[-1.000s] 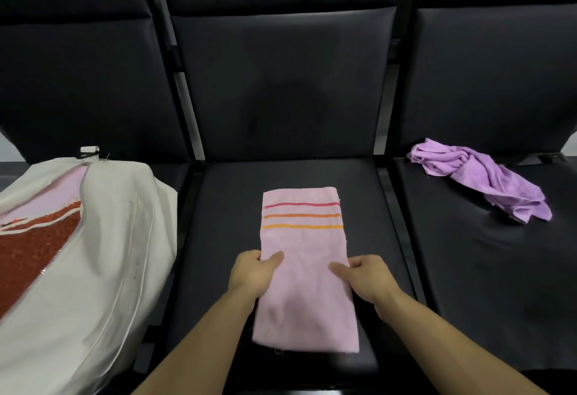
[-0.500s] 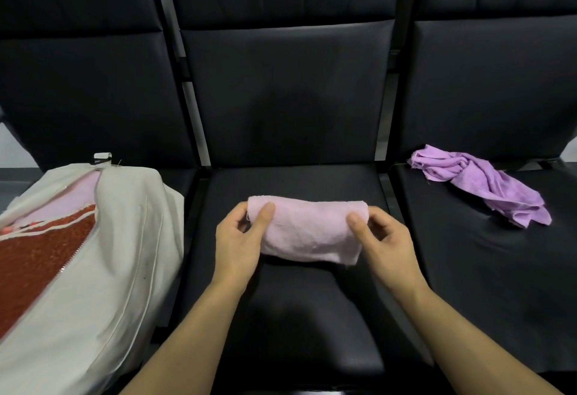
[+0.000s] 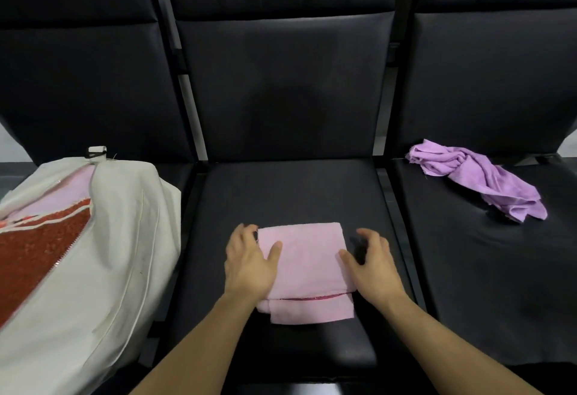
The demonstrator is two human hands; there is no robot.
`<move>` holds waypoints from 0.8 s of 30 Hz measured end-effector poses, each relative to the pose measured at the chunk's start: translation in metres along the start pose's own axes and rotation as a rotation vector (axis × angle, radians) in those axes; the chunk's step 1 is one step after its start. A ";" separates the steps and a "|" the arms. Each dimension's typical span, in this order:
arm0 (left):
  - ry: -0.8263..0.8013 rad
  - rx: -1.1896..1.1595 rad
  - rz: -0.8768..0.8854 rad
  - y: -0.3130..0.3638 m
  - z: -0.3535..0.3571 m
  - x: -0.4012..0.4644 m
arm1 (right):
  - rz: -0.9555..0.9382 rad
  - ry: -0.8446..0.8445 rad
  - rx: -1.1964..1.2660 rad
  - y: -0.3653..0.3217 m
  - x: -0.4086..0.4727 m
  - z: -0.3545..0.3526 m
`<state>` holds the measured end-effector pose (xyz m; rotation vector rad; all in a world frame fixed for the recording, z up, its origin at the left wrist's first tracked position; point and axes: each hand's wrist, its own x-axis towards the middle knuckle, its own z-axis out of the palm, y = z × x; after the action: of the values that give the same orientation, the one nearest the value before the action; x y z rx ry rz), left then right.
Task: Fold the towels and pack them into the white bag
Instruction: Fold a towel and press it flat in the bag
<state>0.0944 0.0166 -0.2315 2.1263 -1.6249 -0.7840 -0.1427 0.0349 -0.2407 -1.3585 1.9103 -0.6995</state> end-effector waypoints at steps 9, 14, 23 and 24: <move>-0.363 0.575 0.390 -0.004 0.038 -0.019 | -0.353 -0.432 -0.681 -0.006 -0.014 0.016; -0.210 0.602 0.225 0.005 0.030 -0.012 | -0.289 -0.406 -0.825 -0.031 -0.021 0.012; -0.060 0.075 -0.408 0.010 0.007 -0.008 | 0.090 -0.097 -0.301 -0.026 -0.009 0.010; -0.103 0.057 -0.436 0.010 0.008 -0.008 | 0.182 -0.134 -0.221 -0.022 -0.007 0.012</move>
<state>0.0808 0.0222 -0.2301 2.5616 -1.2511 -0.9975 -0.1190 0.0340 -0.2298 -1.3055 2.0161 -0.3088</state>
